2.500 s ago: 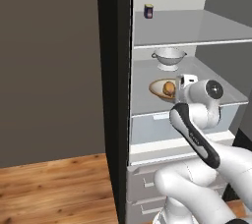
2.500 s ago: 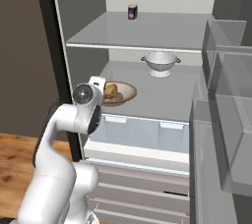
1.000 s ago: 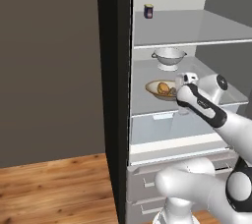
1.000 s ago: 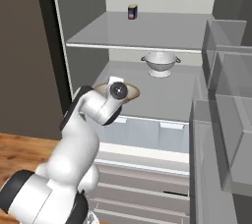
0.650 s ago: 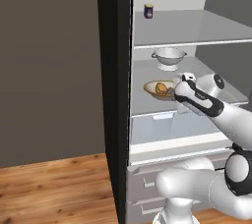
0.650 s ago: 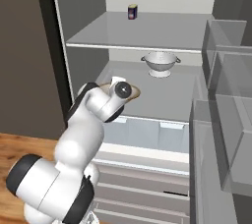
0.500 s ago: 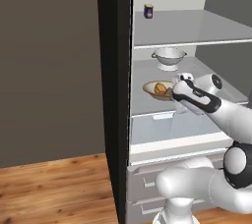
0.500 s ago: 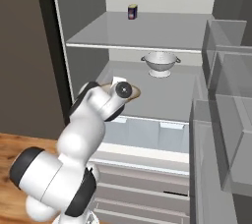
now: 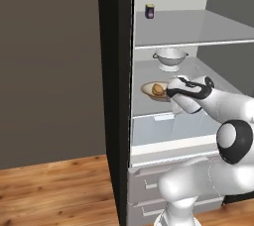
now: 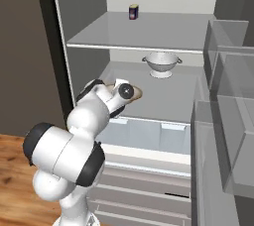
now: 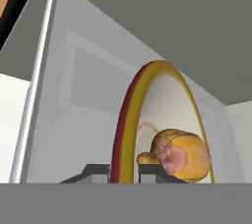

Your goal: Pick the chicken drumstick and garlic from their plates and place them in the bowl. Then put the bowl in the fridge.

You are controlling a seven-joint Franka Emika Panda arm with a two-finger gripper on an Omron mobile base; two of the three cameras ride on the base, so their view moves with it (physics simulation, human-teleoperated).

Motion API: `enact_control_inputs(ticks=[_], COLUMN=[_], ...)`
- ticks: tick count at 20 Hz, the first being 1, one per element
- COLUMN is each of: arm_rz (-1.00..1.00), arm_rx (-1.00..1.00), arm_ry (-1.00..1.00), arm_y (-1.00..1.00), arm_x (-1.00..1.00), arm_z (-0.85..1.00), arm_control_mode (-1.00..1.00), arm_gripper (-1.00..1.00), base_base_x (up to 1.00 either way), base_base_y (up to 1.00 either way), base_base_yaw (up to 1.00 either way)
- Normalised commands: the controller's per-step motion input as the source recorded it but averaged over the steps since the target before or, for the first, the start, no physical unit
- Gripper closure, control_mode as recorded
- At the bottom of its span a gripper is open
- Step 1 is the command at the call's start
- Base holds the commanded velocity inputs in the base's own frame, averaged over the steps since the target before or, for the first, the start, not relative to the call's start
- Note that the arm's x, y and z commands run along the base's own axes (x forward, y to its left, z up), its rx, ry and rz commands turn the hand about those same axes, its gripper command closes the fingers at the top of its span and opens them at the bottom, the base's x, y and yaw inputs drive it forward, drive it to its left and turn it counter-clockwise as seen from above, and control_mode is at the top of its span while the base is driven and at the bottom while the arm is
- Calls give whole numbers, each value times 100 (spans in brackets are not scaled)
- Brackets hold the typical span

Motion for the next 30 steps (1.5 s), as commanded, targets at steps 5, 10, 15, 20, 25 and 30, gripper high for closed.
enact_control_inputs(ticks=[5, 10, 15, 20, 25, 30], arm_rz=[4, 6, 9, 7, 6, 2], arm_rx=[0, 0, 0, 0, 0, -1], arm_ry=[0, 0, 0, 0, 0, -1], arm_y=[0, -1, 0, 1, 0, 2], arm_x=[42, 43, 39, 26, 19, 15], arm_z=[-28, -19, 0, 6, 16, 18], arm_control_mode=[-100, -100, -100, -100, -100, -100], arm_gripper=[100, 100, 100, 100, 100, 100], base_base_x=[0, 0, 0, 0, 0, 0], base_base_y=[0, 0, 0, 0, 0, 0], base_base_yaw=[0, 0, 0, 0, 0, 0])
